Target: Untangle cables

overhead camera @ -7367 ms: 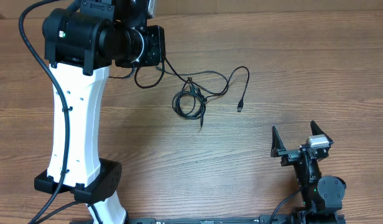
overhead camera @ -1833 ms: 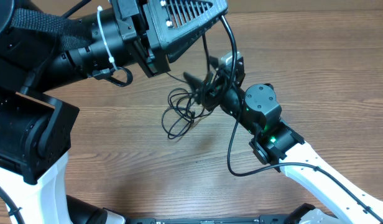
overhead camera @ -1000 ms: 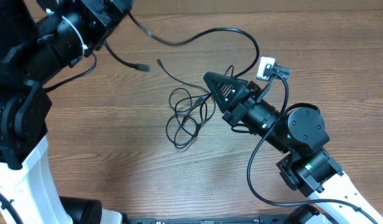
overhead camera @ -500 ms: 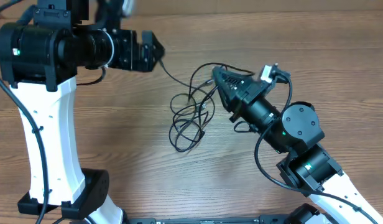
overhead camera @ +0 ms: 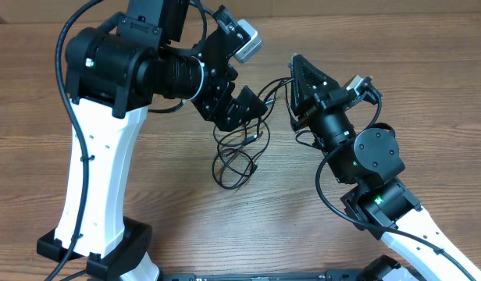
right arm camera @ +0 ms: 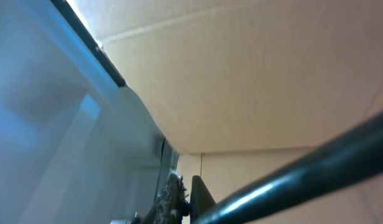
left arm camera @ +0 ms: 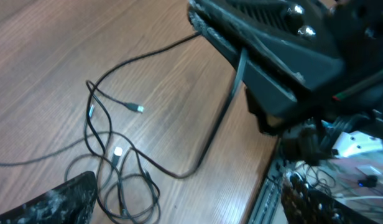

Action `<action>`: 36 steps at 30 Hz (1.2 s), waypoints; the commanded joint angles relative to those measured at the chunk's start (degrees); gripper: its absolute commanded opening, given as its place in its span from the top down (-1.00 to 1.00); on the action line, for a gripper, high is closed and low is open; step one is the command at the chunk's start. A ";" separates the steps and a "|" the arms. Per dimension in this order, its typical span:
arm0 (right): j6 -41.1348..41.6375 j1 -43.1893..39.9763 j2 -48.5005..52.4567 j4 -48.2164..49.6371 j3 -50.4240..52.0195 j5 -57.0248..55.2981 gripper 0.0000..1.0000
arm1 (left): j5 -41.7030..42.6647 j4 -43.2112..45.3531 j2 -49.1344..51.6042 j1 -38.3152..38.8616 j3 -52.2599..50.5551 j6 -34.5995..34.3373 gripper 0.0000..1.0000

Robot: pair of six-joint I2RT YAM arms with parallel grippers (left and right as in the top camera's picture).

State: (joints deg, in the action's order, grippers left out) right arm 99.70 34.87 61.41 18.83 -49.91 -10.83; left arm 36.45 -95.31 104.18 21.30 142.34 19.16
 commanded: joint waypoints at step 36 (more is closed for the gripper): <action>-20.79 -12.11 0.02 -39.74 -0.85 5.57 -1.00 | 14.32 38.95 -4.42 -3.56 13.51 -34.71 0.92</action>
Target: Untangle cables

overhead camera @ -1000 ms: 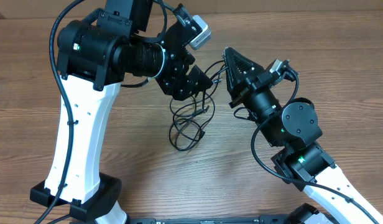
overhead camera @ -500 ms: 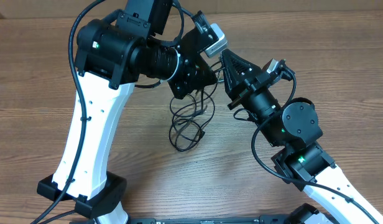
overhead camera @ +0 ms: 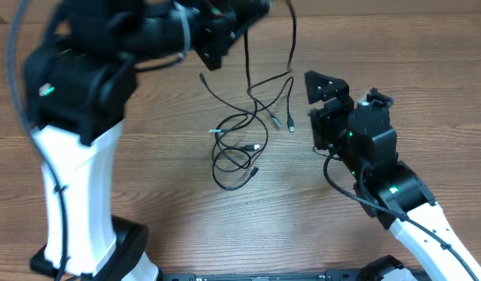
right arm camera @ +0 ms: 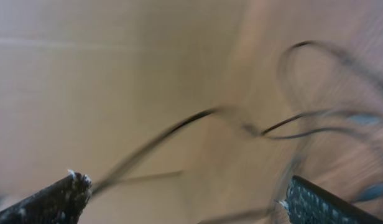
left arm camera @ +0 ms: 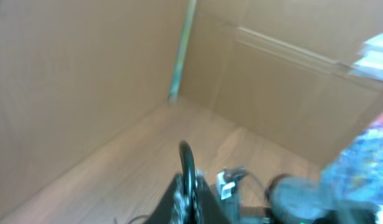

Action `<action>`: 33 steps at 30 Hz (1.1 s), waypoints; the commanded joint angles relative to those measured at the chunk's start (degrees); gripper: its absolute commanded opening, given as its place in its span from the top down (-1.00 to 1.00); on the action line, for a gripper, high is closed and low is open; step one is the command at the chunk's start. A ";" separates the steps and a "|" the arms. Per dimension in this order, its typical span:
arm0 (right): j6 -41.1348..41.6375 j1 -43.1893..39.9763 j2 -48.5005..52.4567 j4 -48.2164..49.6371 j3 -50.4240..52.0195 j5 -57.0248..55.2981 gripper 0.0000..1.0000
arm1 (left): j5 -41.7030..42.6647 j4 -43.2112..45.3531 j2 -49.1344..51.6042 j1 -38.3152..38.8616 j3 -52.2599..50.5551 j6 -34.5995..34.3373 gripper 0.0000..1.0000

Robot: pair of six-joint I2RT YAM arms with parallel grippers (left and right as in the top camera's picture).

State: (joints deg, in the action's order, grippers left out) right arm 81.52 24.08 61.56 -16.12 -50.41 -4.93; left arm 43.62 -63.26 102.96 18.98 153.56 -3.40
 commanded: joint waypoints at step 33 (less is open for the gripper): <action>-21.62 -1.33 8.55 -16.35 -0.33 10.54 -1.00 | -21.75 21.94 3.74 -16.41 2.16 -22.69 0.92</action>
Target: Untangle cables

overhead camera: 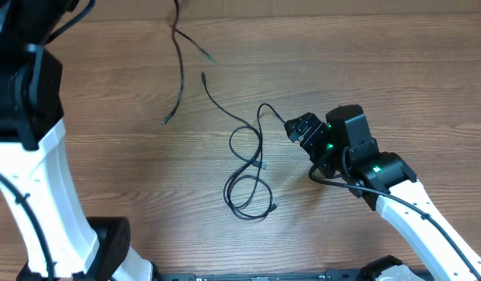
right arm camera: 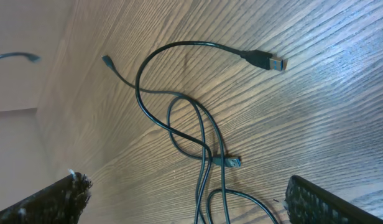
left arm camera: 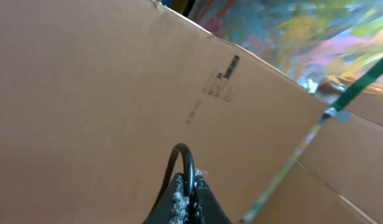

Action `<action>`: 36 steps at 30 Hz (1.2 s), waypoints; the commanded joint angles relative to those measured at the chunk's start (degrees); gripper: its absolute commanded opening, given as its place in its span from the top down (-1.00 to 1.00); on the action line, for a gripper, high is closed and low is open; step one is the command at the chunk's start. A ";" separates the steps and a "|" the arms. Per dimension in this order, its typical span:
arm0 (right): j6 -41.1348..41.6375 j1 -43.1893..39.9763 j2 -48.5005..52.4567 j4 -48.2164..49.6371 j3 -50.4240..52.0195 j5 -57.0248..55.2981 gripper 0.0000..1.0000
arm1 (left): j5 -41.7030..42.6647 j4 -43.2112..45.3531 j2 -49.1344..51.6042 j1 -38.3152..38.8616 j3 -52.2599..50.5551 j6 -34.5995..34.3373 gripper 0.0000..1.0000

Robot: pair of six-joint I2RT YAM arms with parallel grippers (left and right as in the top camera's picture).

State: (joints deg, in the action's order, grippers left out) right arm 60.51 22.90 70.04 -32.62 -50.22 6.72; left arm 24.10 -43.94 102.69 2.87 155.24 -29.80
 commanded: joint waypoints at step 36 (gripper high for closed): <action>-0.59 -0.15 0.07 0.13 -0.52 -1.11 -1.00 | -29.18 2.64 36.65 -32.81 0.35 17.97 -0.52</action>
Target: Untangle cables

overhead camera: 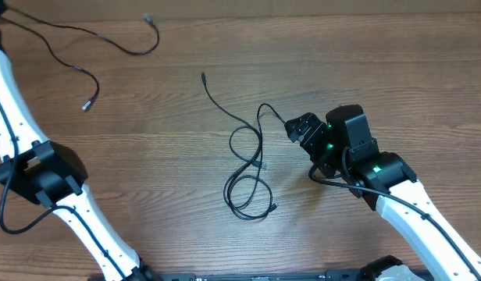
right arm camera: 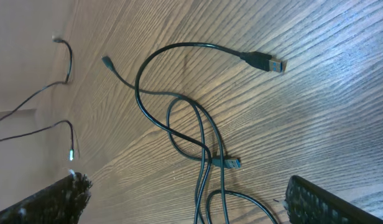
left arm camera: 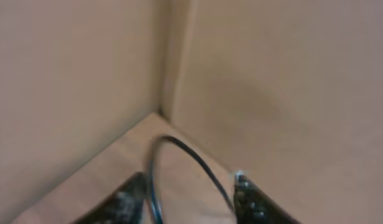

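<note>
Two thin black cables lie apart on the wooden table. One cable [overhead camera: 108, 43] stretches across the far left, with a plug end [overhead camera: 87, 104] nearer me. The other, looped cable [overhead camera: 245, 173] lies in the middle; it also fills the right wrist view [right arm camera: 207, 146], its USB plug [right arm camera: 269, 62] pointing right. My right gripper [overhead camera: 297, 129] rests open just right of that loop, fingers wide [right arm camera: 185, 183] over it. My left gripper [left arm camera: 188, 186] is open in a blurred wrist view, with a strand of cable [left arm camera: 194, 162] running between the parted fingers. In the overhead view it is out of frame at the top left.
Cardboard walls [left arm camera: 272, 81] close in the far left corner of the table. The left arm's base [overhead camera: 39, 173] stands at the left edge, its white link rising toward the corner. The right arm [overhead camera: 381, 176] reaches in from the lower right.
The left gripper was shut on a cable hanging above the far left; now its jaws are apart and that cable lies spread on the table. The left arm is further left. The right arm is unchanged.
Both arms first met over one tangle in the middle. Then the left gripper was shut on a cable raised at the back, strands trailing. Later that cable hung free at the far left, the other left looped by the open right gripper. Now both lie separate.
</note>
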Action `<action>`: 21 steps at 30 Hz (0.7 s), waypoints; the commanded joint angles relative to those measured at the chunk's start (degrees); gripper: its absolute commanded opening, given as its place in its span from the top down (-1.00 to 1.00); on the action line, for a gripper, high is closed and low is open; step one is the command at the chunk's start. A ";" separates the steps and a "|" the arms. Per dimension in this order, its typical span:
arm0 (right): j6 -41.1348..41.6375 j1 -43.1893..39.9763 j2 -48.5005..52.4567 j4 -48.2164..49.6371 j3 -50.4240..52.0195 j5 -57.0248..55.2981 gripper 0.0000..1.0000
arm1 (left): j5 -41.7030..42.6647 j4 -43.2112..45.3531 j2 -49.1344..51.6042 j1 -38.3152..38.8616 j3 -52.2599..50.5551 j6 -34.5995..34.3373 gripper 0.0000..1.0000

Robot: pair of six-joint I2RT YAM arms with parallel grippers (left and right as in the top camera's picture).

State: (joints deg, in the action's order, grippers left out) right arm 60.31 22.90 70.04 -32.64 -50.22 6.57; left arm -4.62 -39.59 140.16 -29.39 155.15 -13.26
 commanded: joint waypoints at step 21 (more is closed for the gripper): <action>-0.42 -0.15 0.07 0.15 -0.52 -0.96 -1.00 | 5.18 -9.94 -0.76 10.91 -30.95 11.23 -0.89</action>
State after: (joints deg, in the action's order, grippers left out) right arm 60.16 22.90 70.04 -32.62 -50.22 6.52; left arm 2.37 -50.57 140.16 -19.92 127.33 -9.89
